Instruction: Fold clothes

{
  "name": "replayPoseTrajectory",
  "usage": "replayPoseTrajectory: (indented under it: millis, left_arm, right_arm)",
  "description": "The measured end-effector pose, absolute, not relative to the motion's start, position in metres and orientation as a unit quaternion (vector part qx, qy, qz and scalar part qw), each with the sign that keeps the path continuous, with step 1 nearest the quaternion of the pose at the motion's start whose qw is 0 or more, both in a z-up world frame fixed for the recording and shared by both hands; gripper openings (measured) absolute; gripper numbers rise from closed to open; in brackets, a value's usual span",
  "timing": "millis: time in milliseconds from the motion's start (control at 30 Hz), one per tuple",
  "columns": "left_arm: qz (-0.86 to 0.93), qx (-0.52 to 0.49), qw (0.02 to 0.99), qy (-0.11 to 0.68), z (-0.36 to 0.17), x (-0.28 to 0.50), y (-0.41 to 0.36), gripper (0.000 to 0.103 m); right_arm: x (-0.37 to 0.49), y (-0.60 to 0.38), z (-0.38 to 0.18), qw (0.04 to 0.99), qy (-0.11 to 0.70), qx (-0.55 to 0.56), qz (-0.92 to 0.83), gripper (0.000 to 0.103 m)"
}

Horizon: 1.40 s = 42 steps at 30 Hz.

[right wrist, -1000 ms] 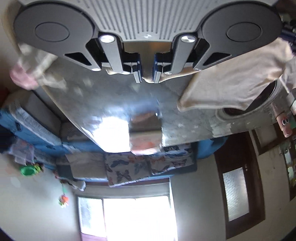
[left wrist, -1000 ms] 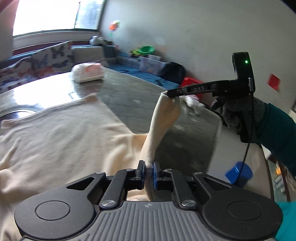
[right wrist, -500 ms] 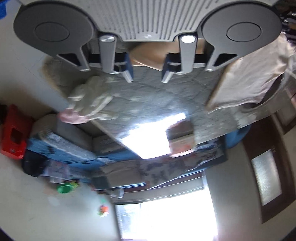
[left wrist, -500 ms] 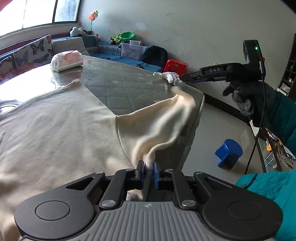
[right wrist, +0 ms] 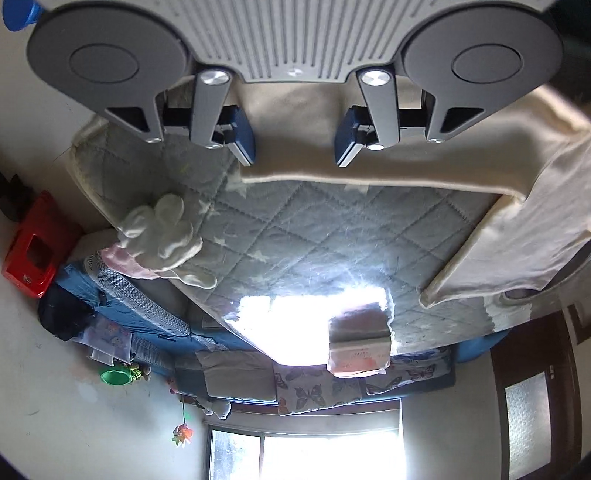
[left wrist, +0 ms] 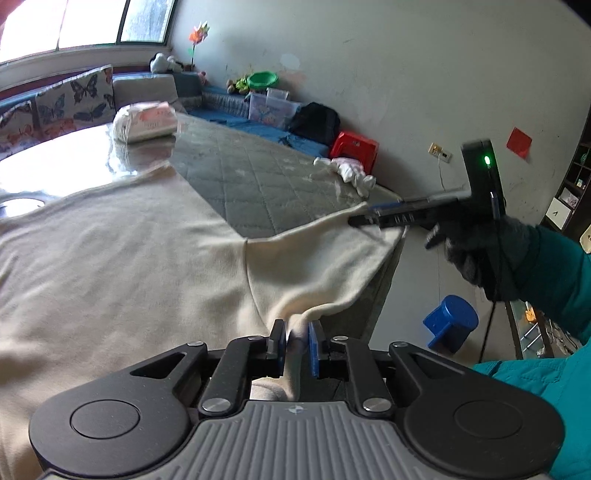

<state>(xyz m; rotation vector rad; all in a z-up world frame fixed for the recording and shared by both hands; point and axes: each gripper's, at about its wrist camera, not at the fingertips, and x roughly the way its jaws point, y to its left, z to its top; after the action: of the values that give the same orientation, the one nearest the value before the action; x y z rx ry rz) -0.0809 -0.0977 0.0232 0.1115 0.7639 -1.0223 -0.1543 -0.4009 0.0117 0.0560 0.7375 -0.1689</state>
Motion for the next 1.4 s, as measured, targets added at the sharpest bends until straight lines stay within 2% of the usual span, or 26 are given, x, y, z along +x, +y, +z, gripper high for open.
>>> replayPoseTrajectory:
  millis: [367,567,800,1000,1167,1400]
  left_arm:
    - [-0.5,0.035,0.785,0.364,0.013,-0.08,-0.121,0.029]
    - [-0.46,0.011,0.822,0.335,0.031,-0.085,-0.091,0.039]
    - [-0.316,-0.029,0.896,0.311,0.051,-0.074,-0.017,0.043]
    - [-0.166,-0.036,0.935,0.313,0.047,-0.046,0.042,0.043]
    - [-0.065,-0.064,0.937,0.336,0.031,-0.01,0.094,0.043]
    - [-0.009,-0.069,0.937,0.342,0.019,0.0,0.134,0.042]
  right_arm:
    - [-0.085,-0.409,0.003,0.938,0.339,-0.008,-0.068,0.05]
    - [-0.067,-0.409,0.003,0.94,0.336,-0.016,-0.062,0.055]
    - [-0.075,-0.411,0.006,0.94,0.334,0.003,-0.063,0.061]
    - [-0.096,-0.398,0.019,0.947,0.318,0.004,-0.05,0.066]
    - [-0.114,-0.375,0.034,0.954,0.298,-0.008,0.0,0.075]
    - [-0.115,-0.353,0.048,0.955,0.294,-0.011,0.03,0.08]
